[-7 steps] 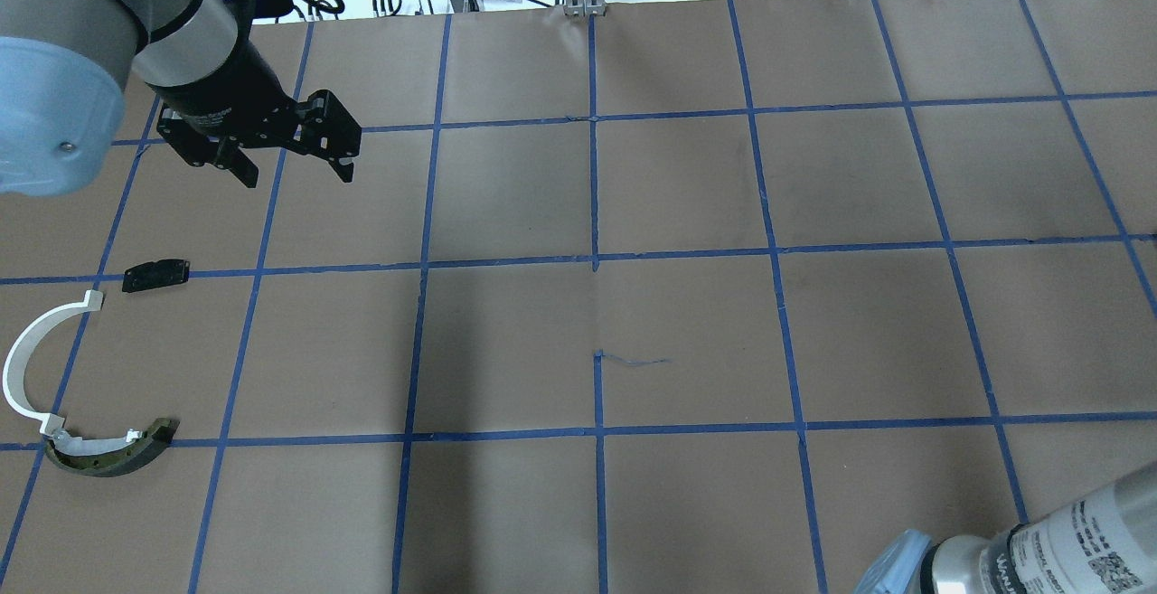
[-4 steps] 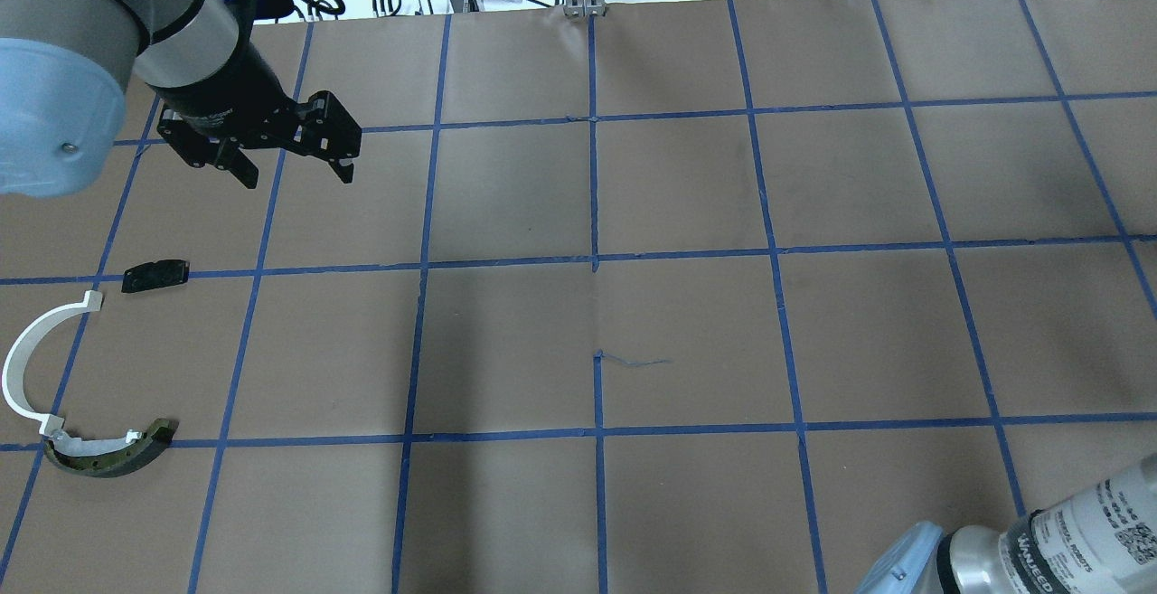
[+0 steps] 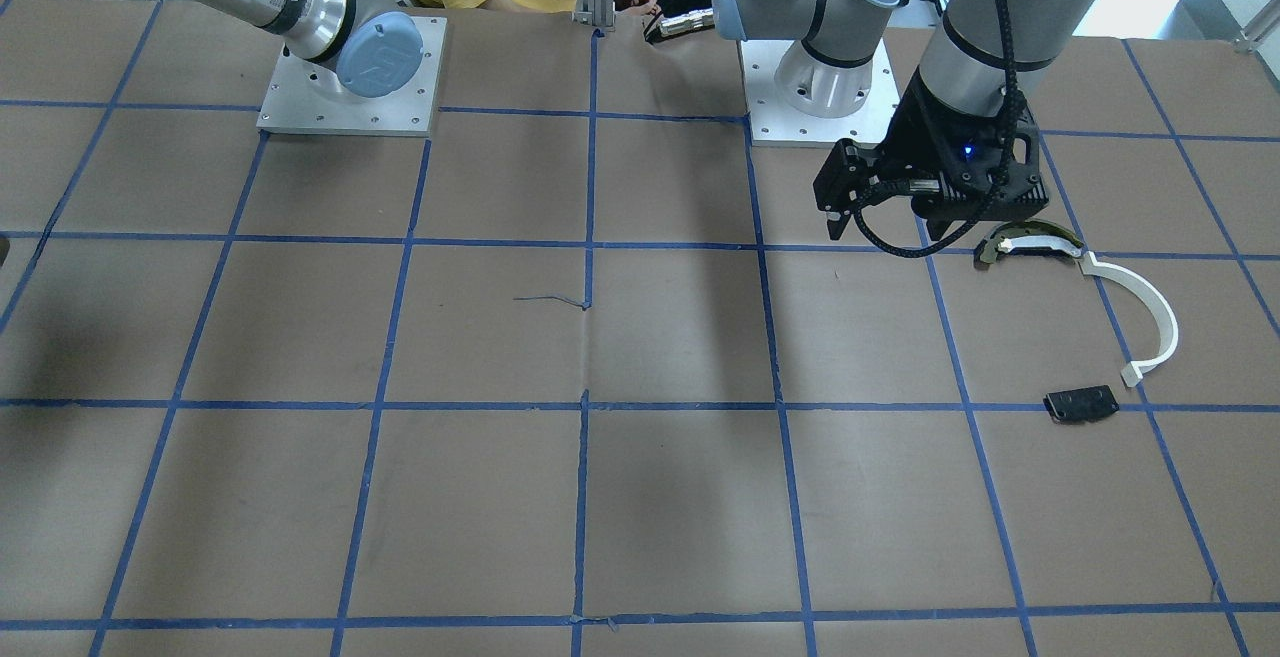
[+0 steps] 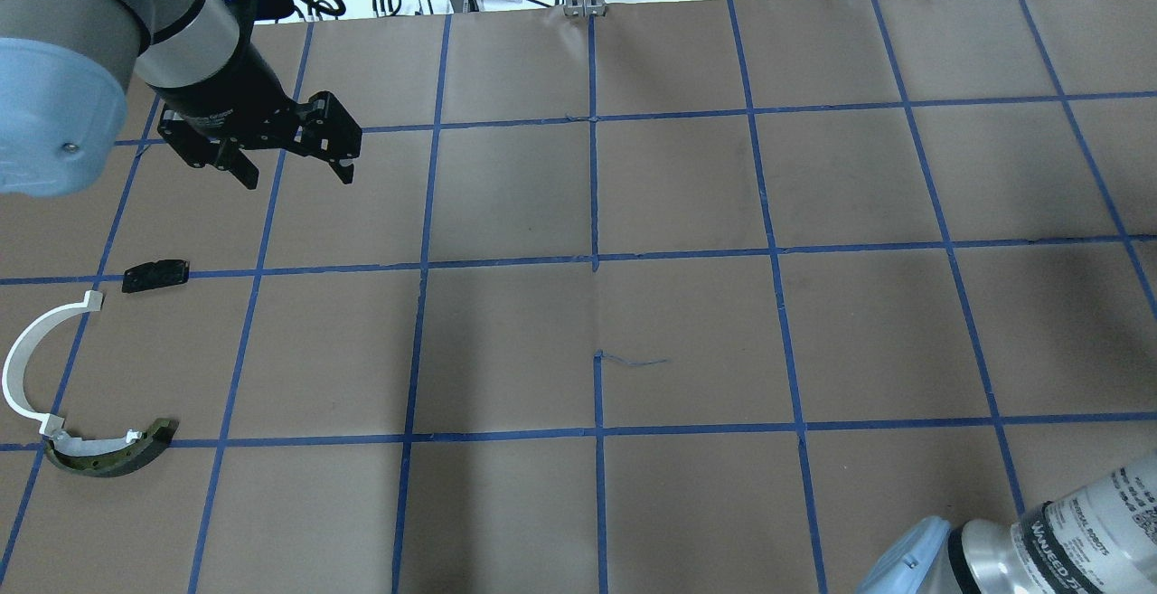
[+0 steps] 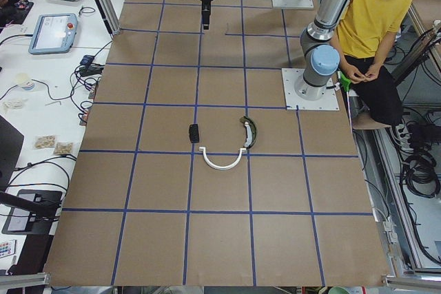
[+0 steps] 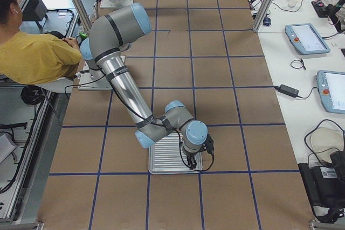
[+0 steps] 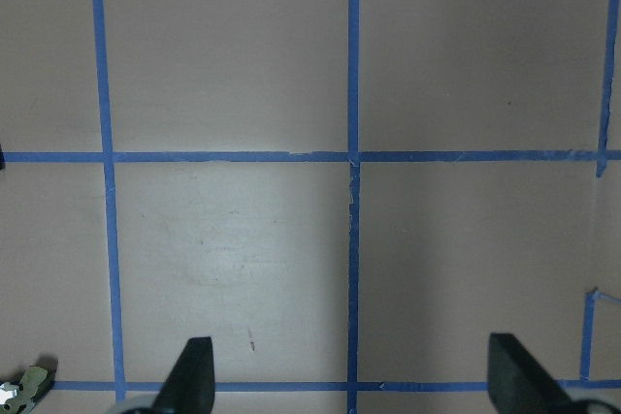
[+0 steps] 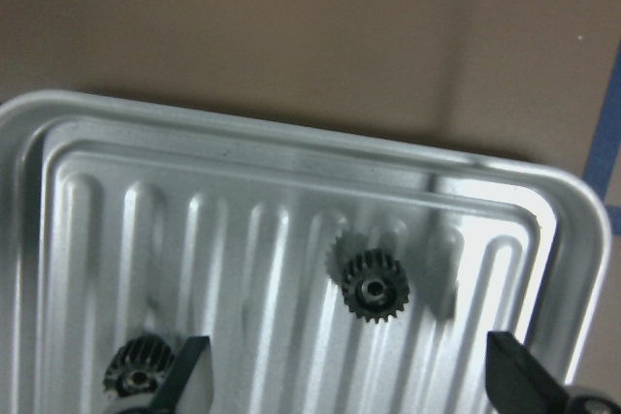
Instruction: Place bearing gear from tray to pile
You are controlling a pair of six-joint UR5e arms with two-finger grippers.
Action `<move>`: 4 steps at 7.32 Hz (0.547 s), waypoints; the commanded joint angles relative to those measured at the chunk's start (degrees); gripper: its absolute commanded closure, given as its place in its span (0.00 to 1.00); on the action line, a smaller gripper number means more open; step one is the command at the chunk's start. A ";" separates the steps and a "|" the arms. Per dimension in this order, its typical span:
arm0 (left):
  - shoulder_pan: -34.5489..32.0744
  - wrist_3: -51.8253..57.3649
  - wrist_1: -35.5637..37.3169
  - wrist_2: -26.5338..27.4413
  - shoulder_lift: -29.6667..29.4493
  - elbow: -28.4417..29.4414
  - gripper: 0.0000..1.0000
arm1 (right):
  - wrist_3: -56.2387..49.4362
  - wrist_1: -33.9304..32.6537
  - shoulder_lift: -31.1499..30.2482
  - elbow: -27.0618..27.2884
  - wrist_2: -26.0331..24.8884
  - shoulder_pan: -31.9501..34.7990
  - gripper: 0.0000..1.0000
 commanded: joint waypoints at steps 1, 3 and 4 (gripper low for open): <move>0.00 -0.01 0.03 -0.12 0.11 0.00 0.00 | -0.18 -0.65 0.31 0.04 0.46 -0.02 0.24; 0.00 -0.01 0.03 -0.03 -0.06 0.00 0.00 | -0.54 -1.44 0.48 -0.05 0.55 0.07 0.45; 0.00 -0.01 0.03 -0.03 -0.15 0.09 0.00 | -1.50 -3.80 1.09 0.04 0.55 0.07 0.50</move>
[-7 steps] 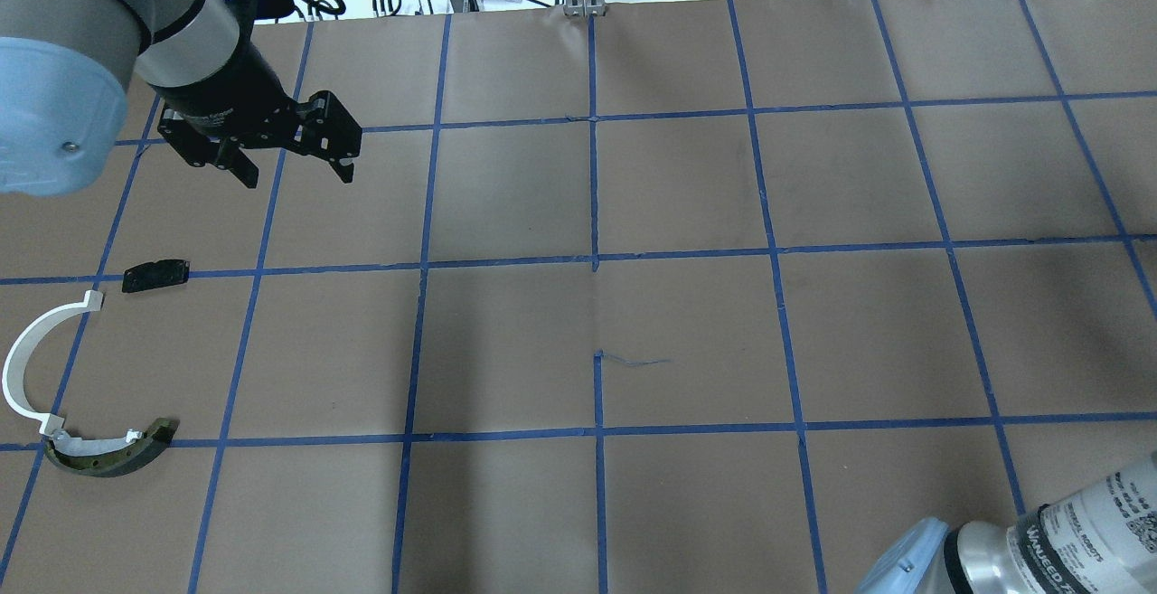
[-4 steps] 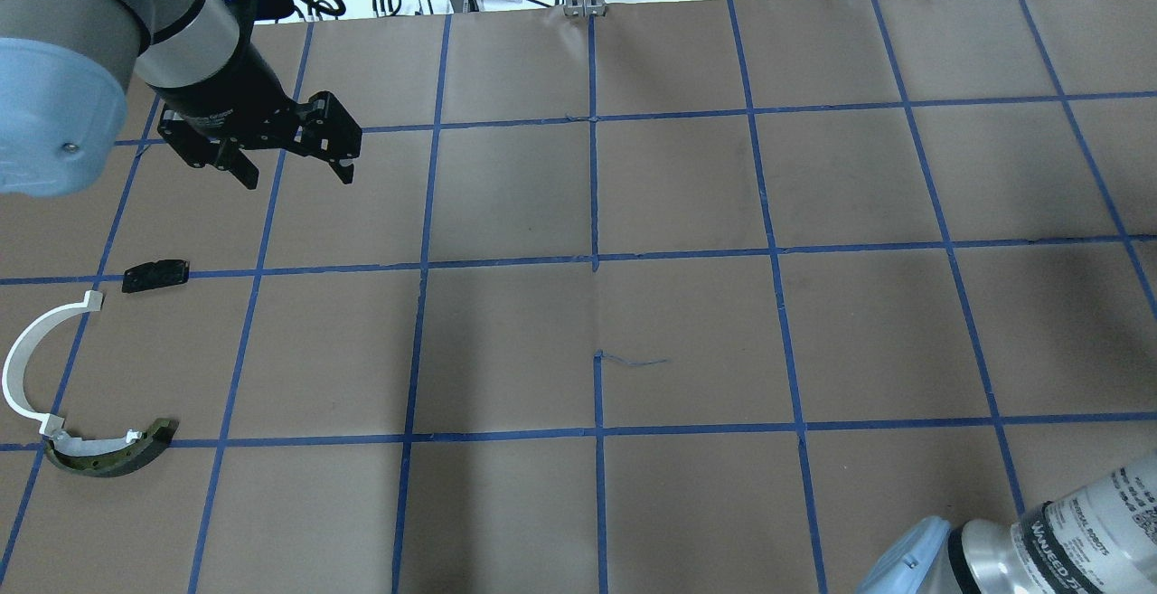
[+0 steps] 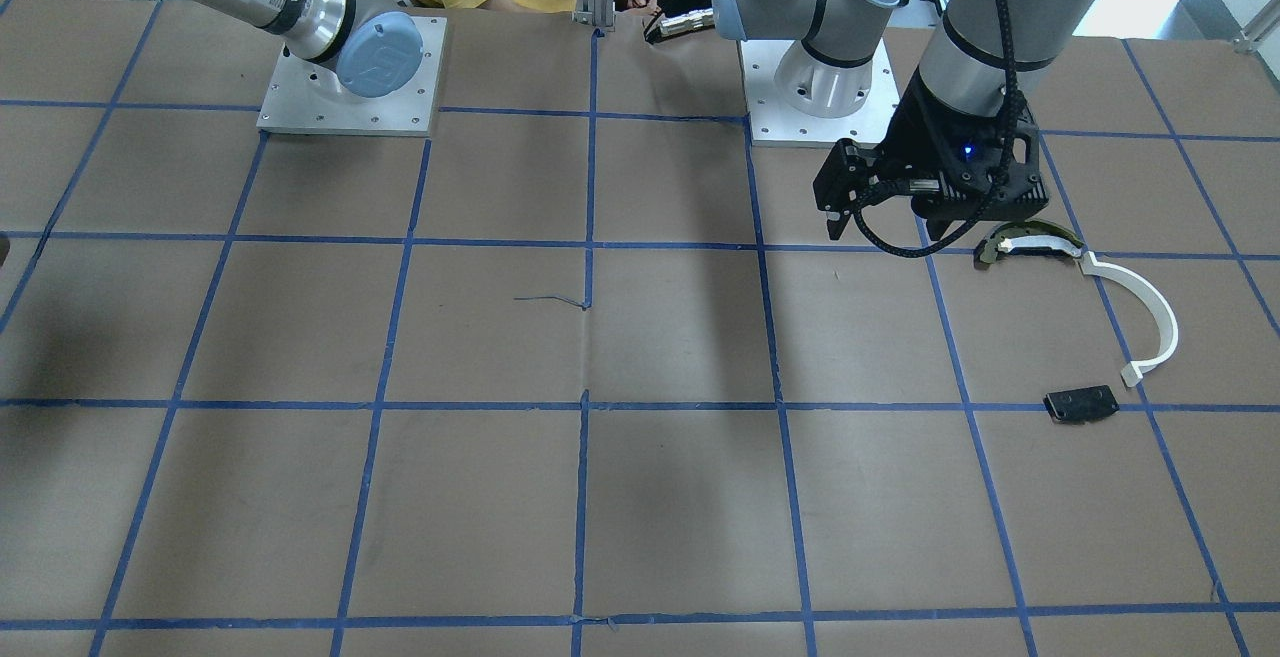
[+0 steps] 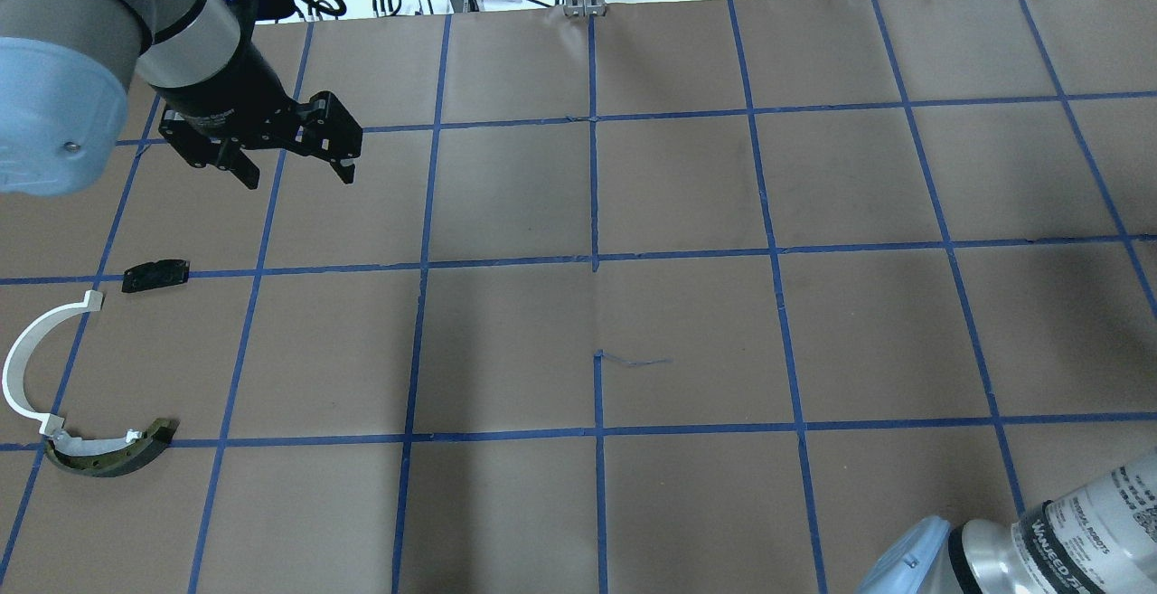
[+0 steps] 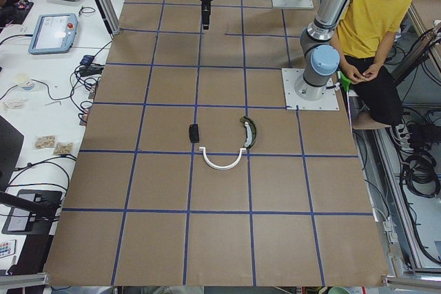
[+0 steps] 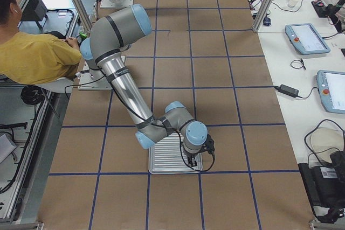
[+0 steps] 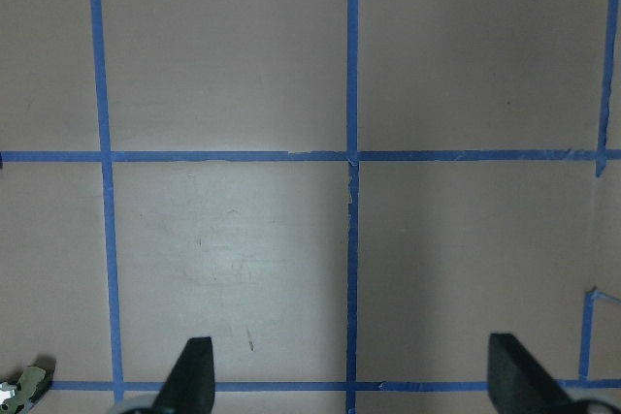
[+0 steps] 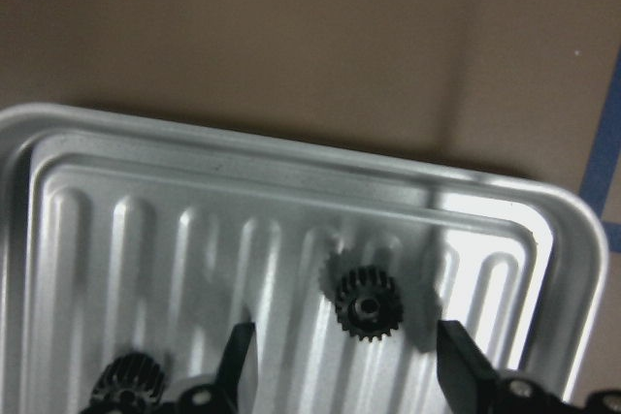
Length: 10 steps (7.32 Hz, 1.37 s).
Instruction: Place bearing gear from tray to pile
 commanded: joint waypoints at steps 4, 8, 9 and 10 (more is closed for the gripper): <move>0.00 0.00 -0.18 -0.08 0.10 -0.02 0.00 | -1.01 -3.47 0.32 0.06 0.20 0.39 0.50; 0.00 0.00 -0.18 0.01 0.19 -0.02 0.00 | -1.18 -3.55 0.23 0.06 2.40 0.48 0.58; 0.00 0.00 -0.18 0.09 0.19 -0.02 0.00 | -1.45 -3.55 0.23 -0.03 2.31 0.48 0.77; 0.00 0.00 -0.18 0.10 0.01 -0.02 0.00 | -1.62 -3.55 0.14 -0.03 2.05 0.48 0.92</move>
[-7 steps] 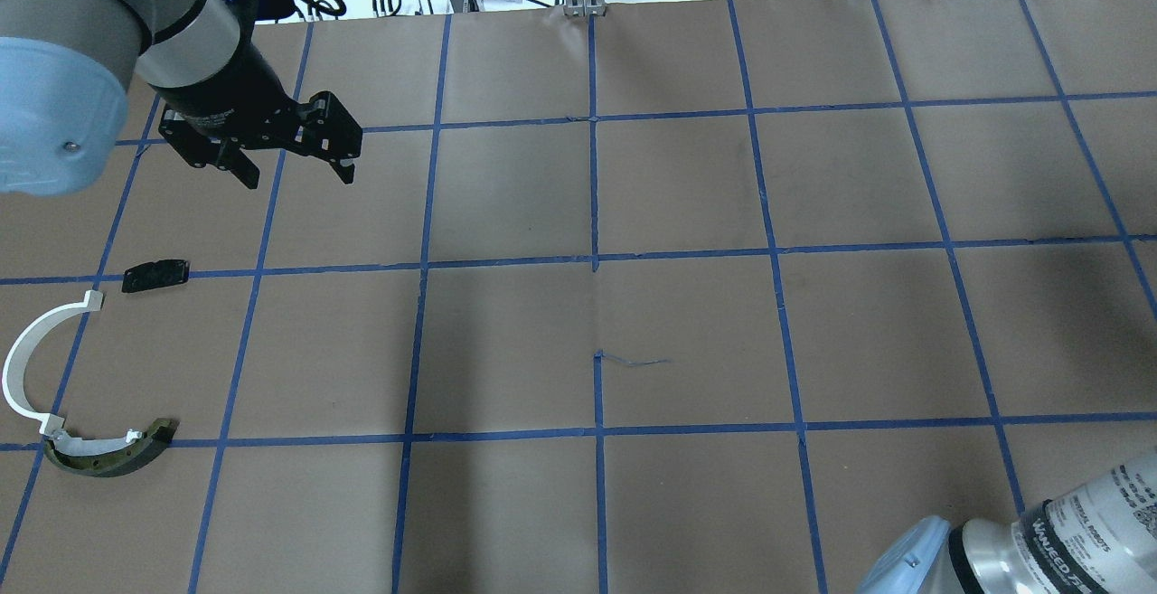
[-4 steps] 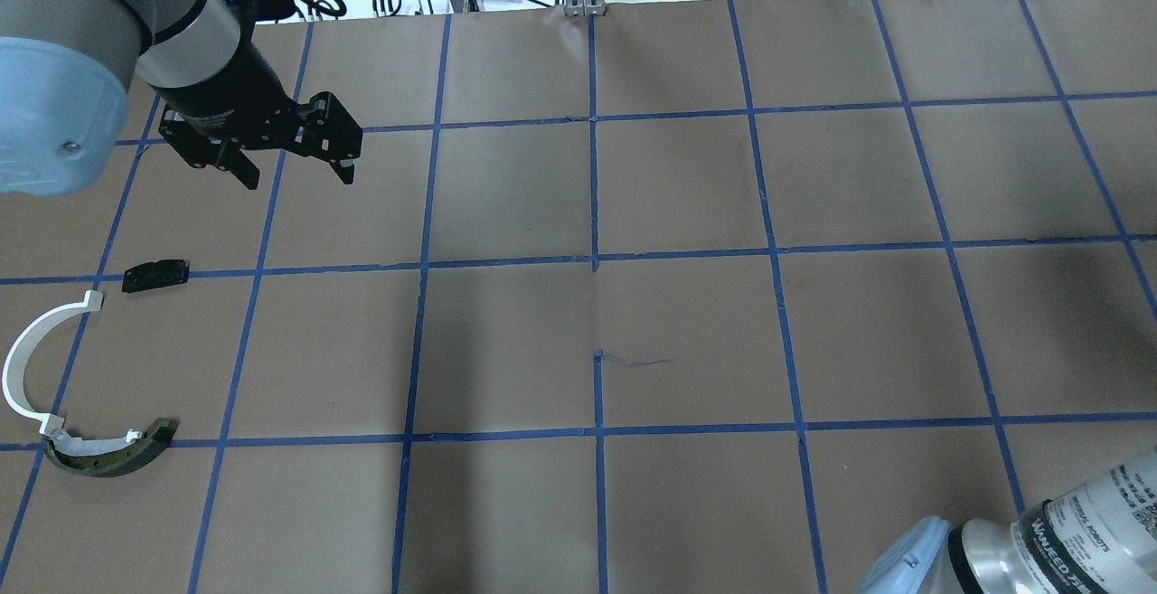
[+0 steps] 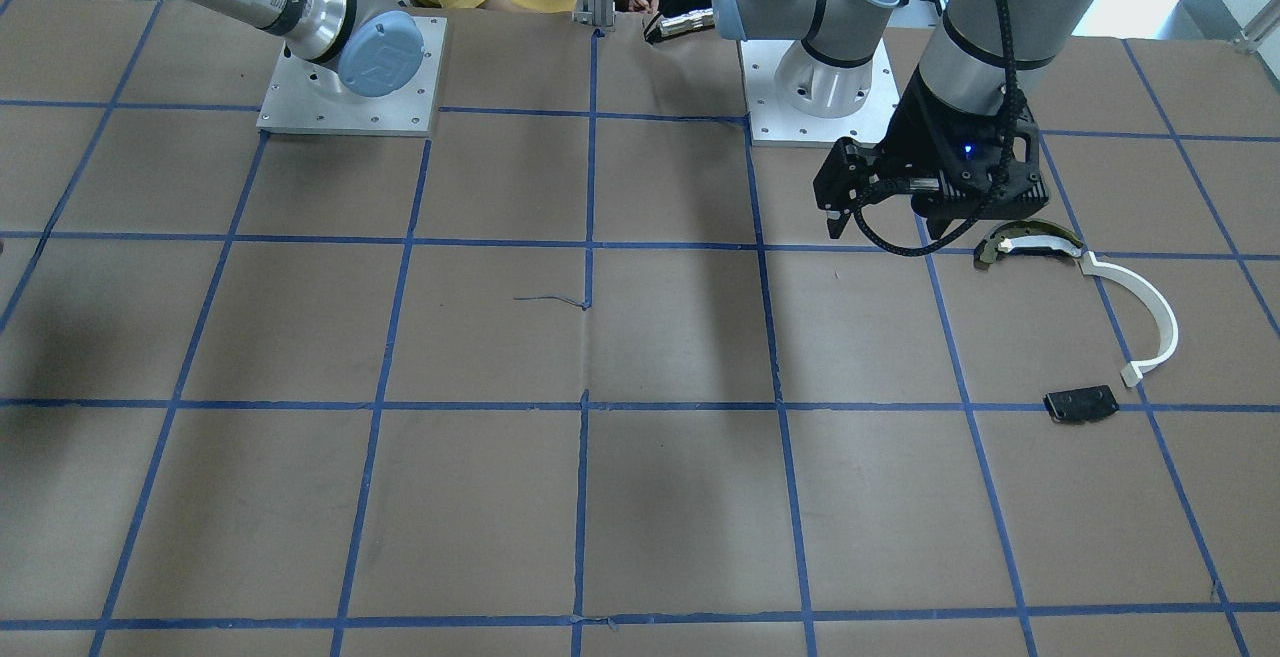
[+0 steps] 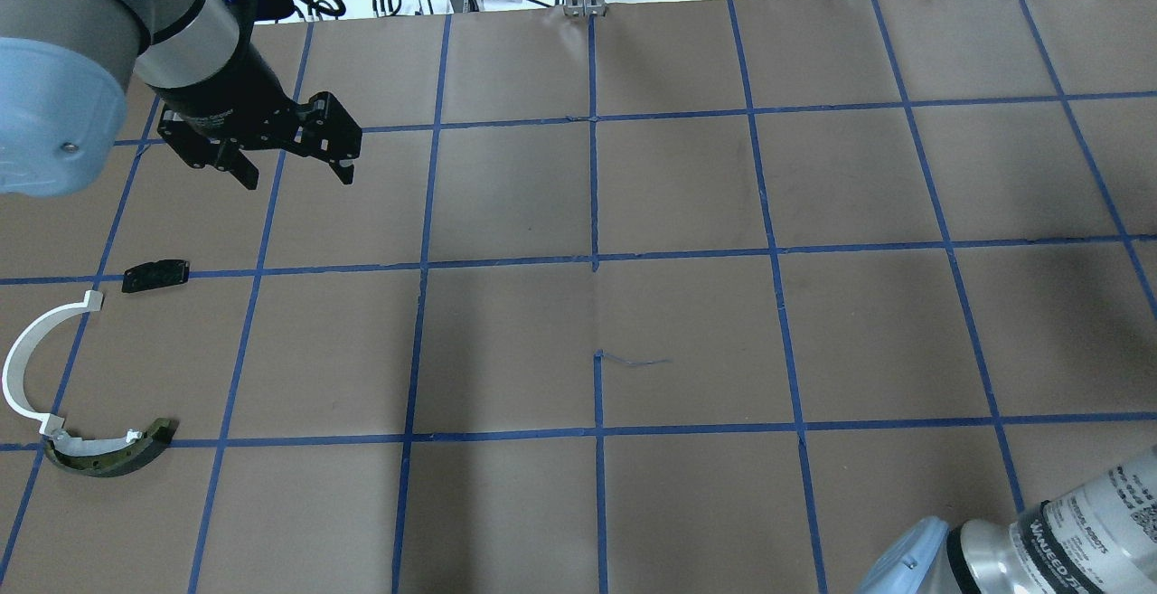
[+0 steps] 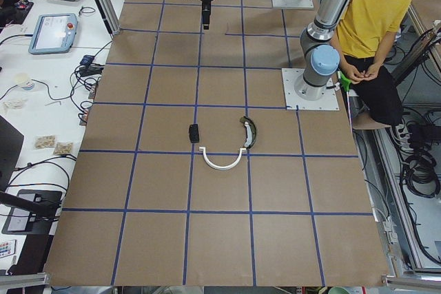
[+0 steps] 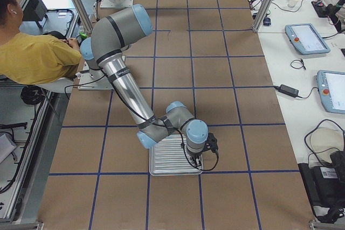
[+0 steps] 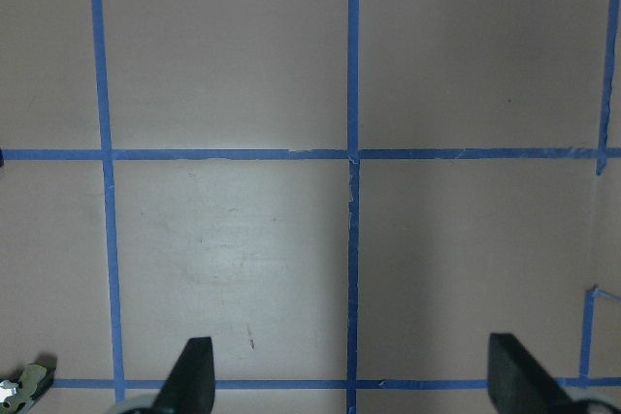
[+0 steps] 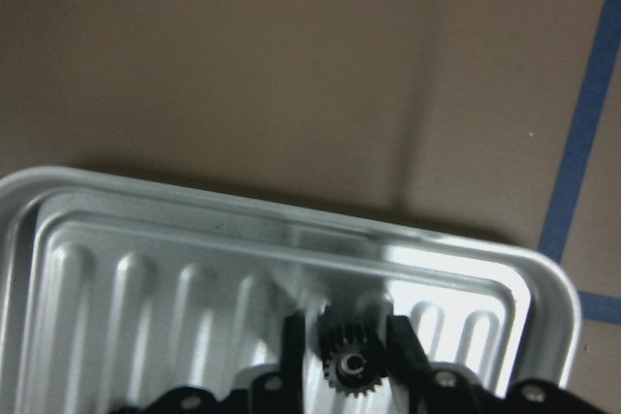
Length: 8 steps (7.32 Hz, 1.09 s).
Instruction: Place bearing gear from tray to pile
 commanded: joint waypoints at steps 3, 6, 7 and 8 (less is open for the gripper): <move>0.00 0.00 0.09 -0.07 -0.13 0.00 0.00 | 3.93 7.67 -8.36 0.75 -0.27 6.54 1.00; 0.00 0.08 0.09 0.02 0.04 0.00 0.00 | 31.18 15.91 -21.40 8.37 0.08 31.19 1.00; 0.00 0.00 0.01 0.02 -0.04 0.00 0.00 | 42.17 15.65 -22.99 12.32 0.78 41.47 1.00; -0.18 0.00 0.09 -0.33 -0.22 0.00 0.00 | 59.33 13.21 -23.53 15.32 3.39 52.28 1.00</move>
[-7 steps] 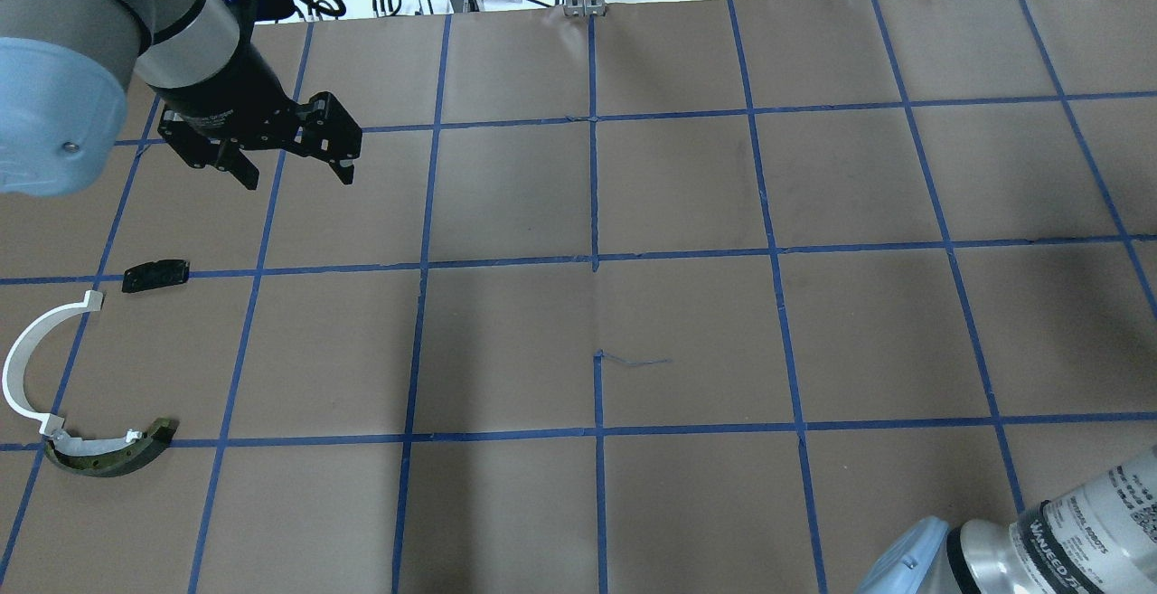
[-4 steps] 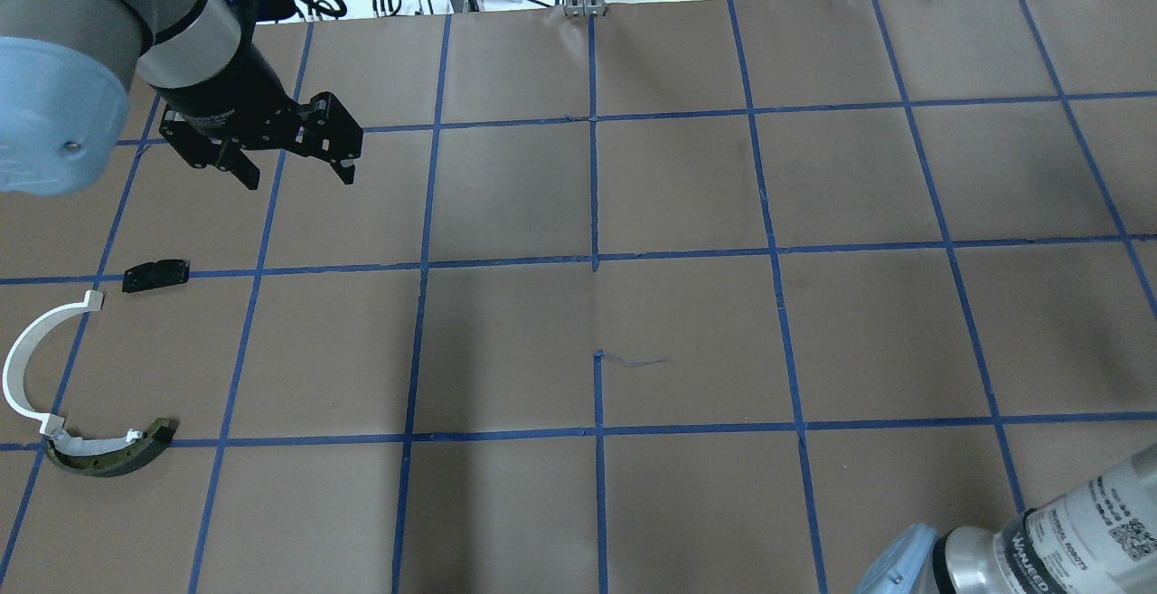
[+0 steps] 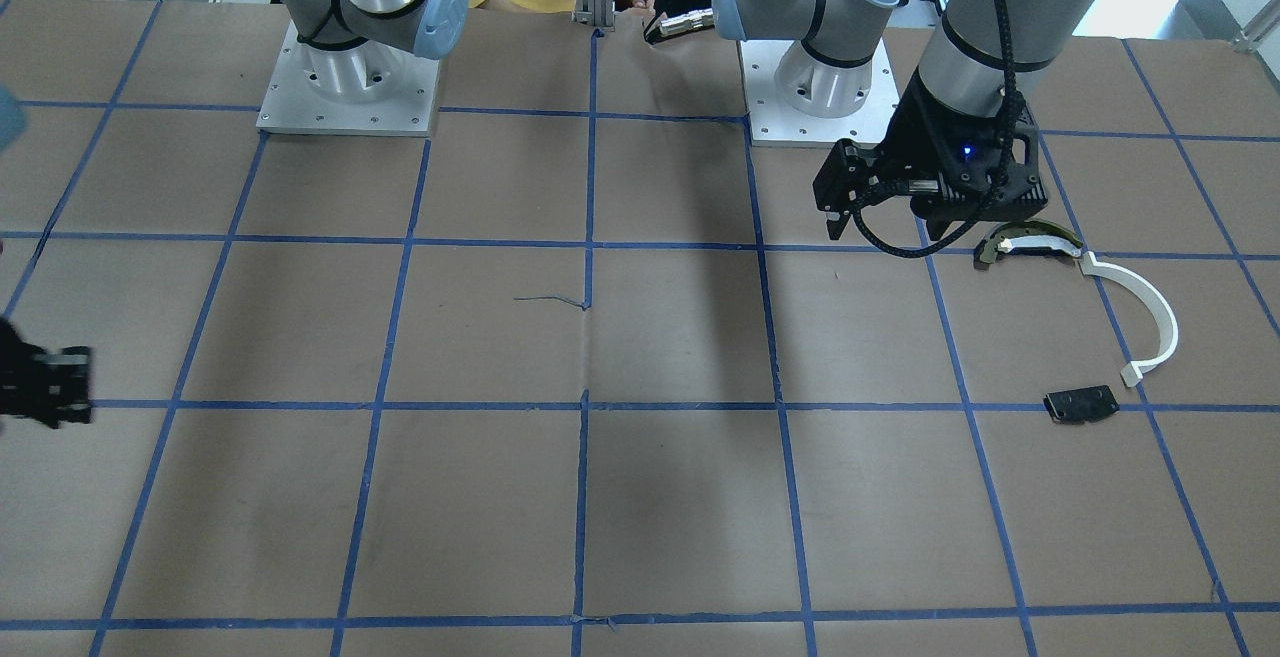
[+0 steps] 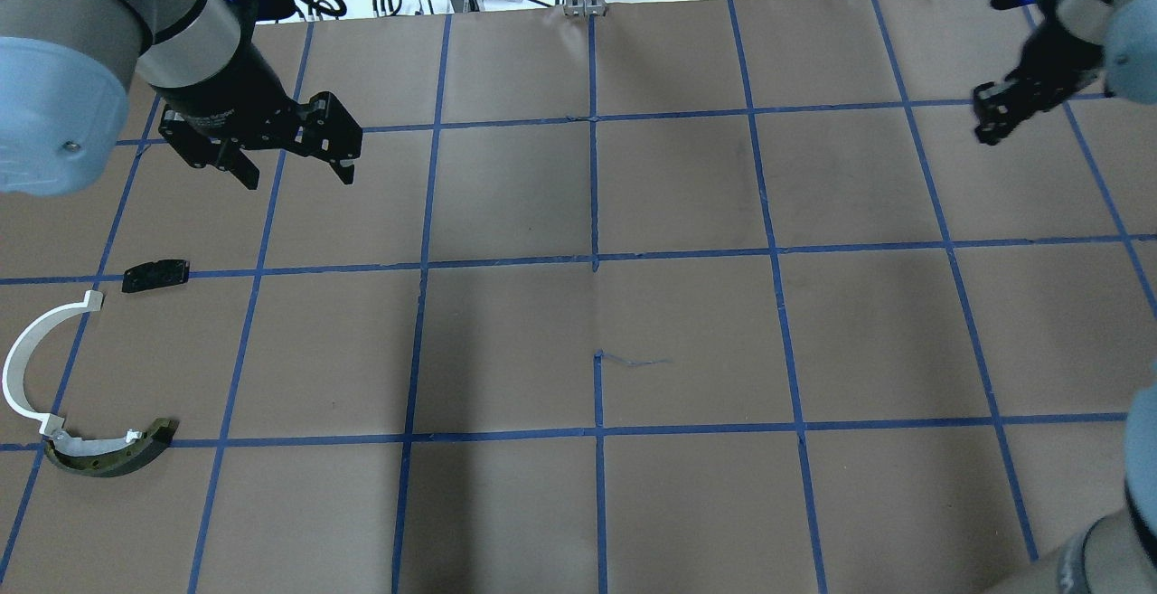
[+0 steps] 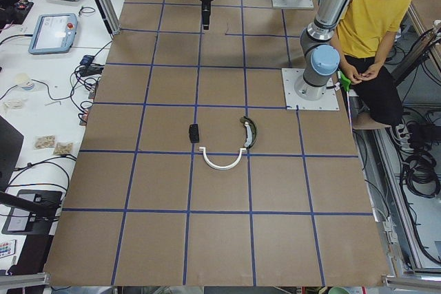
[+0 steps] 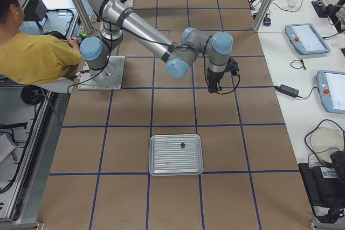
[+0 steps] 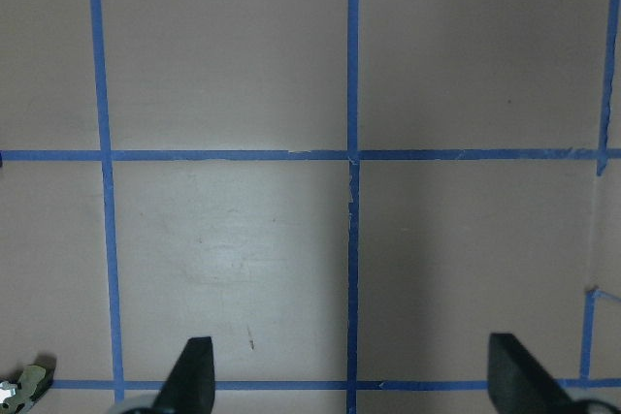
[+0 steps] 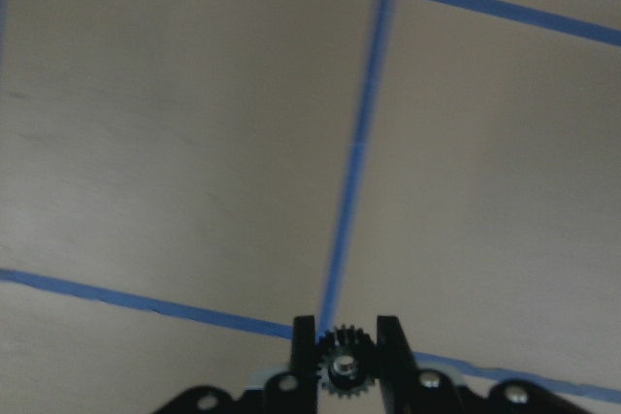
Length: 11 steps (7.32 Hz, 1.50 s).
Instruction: Place bearing gear from tray to pile
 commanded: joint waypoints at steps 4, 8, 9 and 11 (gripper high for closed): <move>-0.12 -0.72 0.56 -0.09 -0.65 -0.09 0.00 | 54.49 -17.20 7.71 5.30 2.97 41.50 0.99; 0.06 -1.07 -0.05 -0.44 -1.53 -1.13 0.00 | 59.10 -17.38 7.37 7.95 8.78 40.14 0.00; 0.06 -1.08 0.73 -0.71 -2.06 -2.45 0.00 | 58.48 -16.33 5.45 5.77 8.51 35.95 0.00; -0.64 -1.25 5.62 -0.97 -5.90 -4.39 0.00 | 30.61 -3.38 0.27 2.51 6.07 18.61 0.00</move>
